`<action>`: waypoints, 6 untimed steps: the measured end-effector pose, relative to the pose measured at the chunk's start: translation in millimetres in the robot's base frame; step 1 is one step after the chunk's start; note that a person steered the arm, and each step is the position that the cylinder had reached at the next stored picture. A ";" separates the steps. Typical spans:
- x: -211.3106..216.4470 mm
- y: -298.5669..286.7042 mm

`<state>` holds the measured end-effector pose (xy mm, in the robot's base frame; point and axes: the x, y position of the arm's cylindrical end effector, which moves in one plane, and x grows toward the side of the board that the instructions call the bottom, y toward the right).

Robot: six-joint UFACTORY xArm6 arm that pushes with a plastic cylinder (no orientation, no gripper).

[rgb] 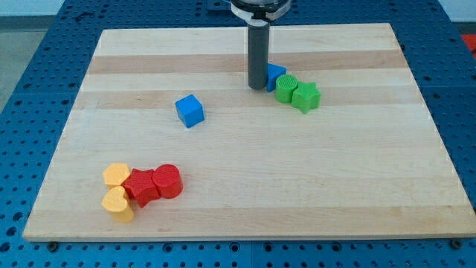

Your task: Point your arm towards blue triangle

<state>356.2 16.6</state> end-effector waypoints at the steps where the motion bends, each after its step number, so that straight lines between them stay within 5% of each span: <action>1: 0.0 0.0; 4: -29.2 -51.1; 5: -91.1 -39.0; 6: -99.3 -33.8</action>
<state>256.9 -17.1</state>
